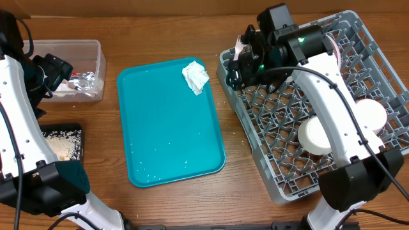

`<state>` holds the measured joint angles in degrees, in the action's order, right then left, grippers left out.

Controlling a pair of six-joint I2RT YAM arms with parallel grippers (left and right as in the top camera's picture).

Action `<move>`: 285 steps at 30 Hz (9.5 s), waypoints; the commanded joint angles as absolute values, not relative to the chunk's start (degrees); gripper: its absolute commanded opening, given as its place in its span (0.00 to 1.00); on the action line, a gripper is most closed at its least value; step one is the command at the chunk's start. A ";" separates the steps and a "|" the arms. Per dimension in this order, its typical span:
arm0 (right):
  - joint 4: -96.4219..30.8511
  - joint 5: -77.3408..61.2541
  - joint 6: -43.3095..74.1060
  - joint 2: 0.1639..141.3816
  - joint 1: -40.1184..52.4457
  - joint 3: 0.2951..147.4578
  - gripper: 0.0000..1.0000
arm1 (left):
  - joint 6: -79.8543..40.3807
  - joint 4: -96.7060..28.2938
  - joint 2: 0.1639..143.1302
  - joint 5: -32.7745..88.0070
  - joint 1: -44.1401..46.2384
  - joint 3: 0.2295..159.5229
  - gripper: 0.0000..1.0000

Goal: Sort waste into correct bins and load items into the dishwasher rack

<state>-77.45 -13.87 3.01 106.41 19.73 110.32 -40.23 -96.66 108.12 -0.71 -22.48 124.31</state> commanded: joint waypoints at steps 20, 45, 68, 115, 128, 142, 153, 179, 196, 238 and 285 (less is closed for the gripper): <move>-69.36 -22.09 7.49 104.03 36.84 106.37 1.00 | -39.38 -96.79 107.90 -1.50 -22.11 124.62 1.00; -82.83 9.10 19.40 104.53 10.46 118.04 1.00 | -39.38 -96.79 107.90 -1.50 -22.11 124.62 1.00; -82.85 7.42 19.38 104.53 5.80 118.02 1.00 | -39.38 -96.79 107.90 -1.50 -22.11 124.62 1.00; -82.85 7.42 19.38 104.53 5.80 118.04 1.00 | -49.58 -70.78 122.21 9.04 17.32 124.55 1.00; -82.85 7.42 19.38 104.53 5.80 118.04 1.00 | -51.48 -67.81 135.94 10.37 17.30 124.55 1.00; -82.85 7.44 19.38 104.53 5.80 118.02 1.00 | -49.41 -67.16 143.96 14.13 17.30 124.55 0.89; -82.85 7.42 19.38 104.53 5.80 118.04 1.00 | -43.18 -74.50 143.44 12.21 16.21 132.66 0.13; -82.85 7.42 19.38 104.53 5.80 118.04 1.00 | -42.87 -96.62 143.63 -2.17 -9.43 170.65 0.06; -82.85 7.44 19.38 104.53 5.80 118.04 1.00 | -41.67 -91.35 143.70 -11.92 -22.28 155.98 1.00; -79.59 5.80 19.92 104.53 5.80 118.04 1.00 | -33.19 -96.82 104.47 -1.32 15.40 122.89 1.00; -36.42 -9.91 11.49 129.14 13.30 117.97 0.05 | -34.50 -84.75 104.25 -1.93 15.35 102.78 1.00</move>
